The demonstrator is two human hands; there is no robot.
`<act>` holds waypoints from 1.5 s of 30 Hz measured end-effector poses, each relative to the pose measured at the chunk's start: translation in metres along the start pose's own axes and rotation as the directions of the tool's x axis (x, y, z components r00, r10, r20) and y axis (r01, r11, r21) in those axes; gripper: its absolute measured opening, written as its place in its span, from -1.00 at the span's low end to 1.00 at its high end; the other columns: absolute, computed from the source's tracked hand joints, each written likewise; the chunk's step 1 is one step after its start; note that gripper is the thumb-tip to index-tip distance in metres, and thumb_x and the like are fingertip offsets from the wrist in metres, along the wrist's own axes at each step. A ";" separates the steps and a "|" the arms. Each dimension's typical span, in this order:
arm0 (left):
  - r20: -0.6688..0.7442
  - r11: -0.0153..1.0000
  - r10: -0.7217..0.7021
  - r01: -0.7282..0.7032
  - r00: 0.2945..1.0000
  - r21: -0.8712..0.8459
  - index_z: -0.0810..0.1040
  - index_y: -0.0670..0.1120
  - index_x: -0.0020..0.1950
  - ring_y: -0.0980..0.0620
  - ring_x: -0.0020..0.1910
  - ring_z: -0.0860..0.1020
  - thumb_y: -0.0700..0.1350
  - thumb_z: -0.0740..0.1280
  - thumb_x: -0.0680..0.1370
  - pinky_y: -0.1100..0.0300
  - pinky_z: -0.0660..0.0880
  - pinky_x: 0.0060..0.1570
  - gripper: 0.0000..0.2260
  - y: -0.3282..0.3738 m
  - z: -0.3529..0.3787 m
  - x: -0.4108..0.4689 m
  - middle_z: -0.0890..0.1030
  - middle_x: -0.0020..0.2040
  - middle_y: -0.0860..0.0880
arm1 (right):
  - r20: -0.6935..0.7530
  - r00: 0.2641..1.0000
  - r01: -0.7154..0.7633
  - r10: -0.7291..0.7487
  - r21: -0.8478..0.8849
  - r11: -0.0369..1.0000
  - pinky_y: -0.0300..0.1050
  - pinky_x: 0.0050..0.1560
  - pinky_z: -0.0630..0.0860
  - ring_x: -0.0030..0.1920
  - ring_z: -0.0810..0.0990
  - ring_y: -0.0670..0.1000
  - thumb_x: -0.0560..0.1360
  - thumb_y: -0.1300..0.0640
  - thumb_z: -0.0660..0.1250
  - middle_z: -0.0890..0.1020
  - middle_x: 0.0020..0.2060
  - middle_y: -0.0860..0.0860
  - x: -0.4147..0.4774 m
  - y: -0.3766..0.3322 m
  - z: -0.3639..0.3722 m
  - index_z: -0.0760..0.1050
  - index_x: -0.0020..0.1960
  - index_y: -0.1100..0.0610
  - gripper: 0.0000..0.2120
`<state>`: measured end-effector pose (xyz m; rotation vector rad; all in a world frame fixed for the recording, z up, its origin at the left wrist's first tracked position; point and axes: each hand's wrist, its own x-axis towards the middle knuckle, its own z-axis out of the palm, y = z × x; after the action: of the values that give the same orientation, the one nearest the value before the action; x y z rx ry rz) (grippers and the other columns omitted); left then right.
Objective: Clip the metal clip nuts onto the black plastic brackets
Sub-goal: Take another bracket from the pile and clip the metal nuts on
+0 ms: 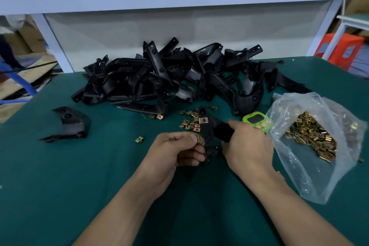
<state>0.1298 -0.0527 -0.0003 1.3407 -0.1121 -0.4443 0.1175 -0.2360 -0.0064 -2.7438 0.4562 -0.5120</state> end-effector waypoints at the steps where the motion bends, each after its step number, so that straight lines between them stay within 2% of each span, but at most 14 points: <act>1: -0.003 1.000 0.001 -0.001 1.000 -0.001 0.73 -0.19 -0.10 -0.02 -0.28 0.67 -0.19 0.36 0.60 0.23 0.58 -0.30 -0.83 0.001 0.000 -0.001 0.69 -0.20 -0.18 | 0.003 1.000 -0.007 0.007 -0.010 1.000 -0.20 -0.48 0.10 -0.48 0.27 -0.11 0.36 0.23 0.47 0.36 -0.50 -0.14 0.001 0.001 0.000 0.31 -0.32 -0.02 -0.66; 4: -0.006 1.000 -0.004 0.004 1.000 0.016 0.71 -0.23 -0.07 -0.02 -0.27 0.67 -0.20 0.37 0.59 0.24 0.58 -0.29 -0.85 0.002 0.001 -0.001 0.69 -0.20 -0.18 | -0.002 1.000 -0.029 0.029 -0.036 0.999 -0.21 -0.48 0.08 -0.48 0.25 -0.12 0.35 0.26 0.46 0.36 -0.51 -0.13 0.002 0.001 0.000 0.39 -0.28 -0.02 -0.71; 8: 0.003 0.999 -0.013 0.013 1.000 0.030 0.66 -0.33 -0.01 -0.03 -0.27 0.66 -0.20 0.36 0.61 0.22 0.58 -0.28 -0.81 0.001 0.003 0.000 0.67 -0.20 -0.19 | 0.022 0.999 -0.028 0.028 0.027 0.999 -0.24 -0.48 0.07 -0.48 0.22 -0.16 0.33 0.20 0.49 0.33 -0.52 -0.15 0.001 0.000 0.003 0.31 -0.35 -0.06 -0.63; 12: -0.001 0.998 0.009 -0.009 1.000 0.057 0.64 -0.40 0.02 -0.03 -0.27 0.67 -0.22 0.35 0.61 0.22 0.59 -0.28 -0.79 0.001 0.001 -0.001 0.68 -0.18 -0.21 | 0.022 1.000 0.013 -0.012 -0.031 0.999 -0.21 -0.50 0.07 -0.49 0.23 -0.16 0.33 0.26 0.44 0.33 -0.53 -0.14 0.001 -0.001 0.002 0.32 -0.34 -0.04 -0.67; 17: -0.015 0.998 0.031 -0.030 0.999 0.064 0.69 -0.33 -0.06 -0.01 -0.28 0.68 -0.20 0.39 0.58 0.24 0.58 -0.30 -0.81 0.003 -0.002 -0.003 0.69 -0.19 -0.19 | 0.016 0.999 0.052 -0.050 -0.098 0.994 -0.22 -0.49 0.06 -0.50 0.23 -0.10 0.36 0.31 0.39 0.35 -0.51 -0.12 -0.001 -0.005 -0.002 0.32 -0.33 -0.03 -0.67; 20: 0.015 0.993 0.026 -0.028 1.000 0.118 0.72 -0.20 -0.18 -0.02 -0.29 0.68 -0.16 0.42 0.57 0.23 0.59 -0.29 -0.82 0.005 -0.004 -0.004 0.70 -0.21 -0.20 | -0.001 0.997 0.075 -0.075 -0.127 0.989 -0.20 -0.48 0.06 -0.51 0.23 -0.11 0.36 0.34 0.35 0.34 -0.52 -0.11 -0.002 -0.004 -0.003 0.25 -0.35 -0.01 -0.64; 24: 0.065 0.984 -0.001 -0.011 0.998 0.178 0.72 -0.13 -0.27 -0.03 -0.35 0.66 -0.04 0.48 0.41 0.21 0.57 -0.35 -0.84 0.007 -0.005 -0.007 0.70 -0.25 -0.21 | -0.001 0.993 0.118 -0.121 -0.215 0.970 -0.11 -0.43 0.14 -0.44 0.36 0.07 0.37 0.34 0.28 0.39 -0.48 -0.07 -0.006 -0.006 -0.003 0.26 -0.31 0.02 -0.71; 27: 0.076 0.984 -0.018 0.004 0.997 0.176 0.71 -0.12 -0.30 -0.01 -0.38 0.65 -0.04 0.49 0.38 0.23 0.55 -0.39 -0.84 0.008 -0.006 -0.008 0.68 -0.28 -0.20 | 0.011 0.989 0.148 -0.149 -0.203 0.968 -0.09 -0.42 0.14 -0.41 0.37 0.10 0.36 0.33 0.27 0.42 -0.46 -0.07 -0.008 -0.010 0.000 0.23 -0.31 0.00 -0.70; 30: 0.022 0.989 0.013 -0.016 1.000 0.147 0.71 -0.11 -0.29 0.01 -0.37 0.64 -0.11 0.48 0.46 0.23 0.55 -0.38 -0.85 0.008 -0.004 -0.007 0.66 -0.30 -0.16 | 0.011 0.989 0.147 -0.147 -0.165 0.975 -0.10 -0.45 0.06 -0.43 0.34 0.08 0.36 0.32 0.26 0.32 -0.48 -0.09 -0.008 -0.010 0.004 0.22 -0.31 -0.01 -0.69; 32: -0.034 0.999 0.016 -0.015 0.999 0.042 0.74 -0.12 -0.16 0.04 -0.38 0.61 -0.16 0.46 0.50 0.25 0.54 -0.38 -0.91 0.006 0.001 -0.005 0.63 -0.30 -0.11 | -0.004 0.994 0.112 -0.113 -0.107 0.988 -0.12 -0.46 0.05 -0.48 0.29 0.02 0.35 0.33 0.27 0.32 -0.49 -0.10 -0.009 -0.010 0.006 0.25 -0.31 0.00 -0.71; 34: -0.057 0.993 -0.015 0.009 0.998 -0.114 0.72 -0.18 0.00 0.08 -0.40 0.57 -0.08 0.46 0.45 0.27 0.53 -0.40 -0.79 0.005 0.007 -0.003 0.61 -0.29 -0.06 | -0.009 0.998 0.066 -0.066 -0.055 0.996 -0.15 -0.46 0.04 -0.50 0.23 -0.06 0.34 0.33 0.27 0.34 -0.50 -0.10 -0.009 -0.009 0.008 0.26 -0.31 0.00 -0.72; 37: -0.005 0.969 -0.065 0.062 0.998 -0.240 0.77 -0.13 -0.11 0.11 -0.40 0.60 -0.03 0.42 0.45 0.29 0.55 -0.41 -0.79 0.006 0.009 -0.002 0.63 -0.29 -0.05 | 0.002 1.000 0.024 -0.024 -0.024 0.999 -0.11 -0.44 0.11 -0.49 0.20 -0.09 0.37 0.26 0.31 0.34 -0.49 -0.11 -0.008 -0.008 0.009 0.27 -0.31 -0.04 -0.71; 42: 0.102 0.958 -0.125 0.146 0.987 -0.246 0.72 -0.23 0.12 0.11 -0.32 0.68 -0.13 0.41 0.47 0.28 0.61 -0.36 -0.71 0.006 -0.001 -0.002 0.70 -0.22 -0.14 | 0.017 1.000 0.003 -0.002 -0.054 0.999 -0.11 -0.44 0.12 -0.47 0.26 0.00 0.40 0.23 0.36 0.36 -0.47 -0.13 -0.007 -0.005 0.007 0.34 -0.27 -0.06 -0.74; 45: 0.101 0.965 -0.108 0.129 0.989 -0.229 0.74 -0.17 0.12 0.14 -0.32 0.67 -0.09 0.42 0.46 0.29 0.61 -0.34 -0.72 0.005 -0.002 -0.001 0.69 -0.22 -0.08 | 0.027 0.999 0.022 -0.021 -0.060 0.998 -0.09 -0.42 0.15 -0.44 0.31 0.04 0.40 0.23 0.35 0.38 -0.47 -0.12 -0.007 -0.006 0.006 0.35 -0.26 -0.05 -0.75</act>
<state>0.1307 -0.0497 0.0043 1.0979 -0.0493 -0.5991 0.1150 -0.2265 -0.0114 -2.8129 0.4430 -0.4742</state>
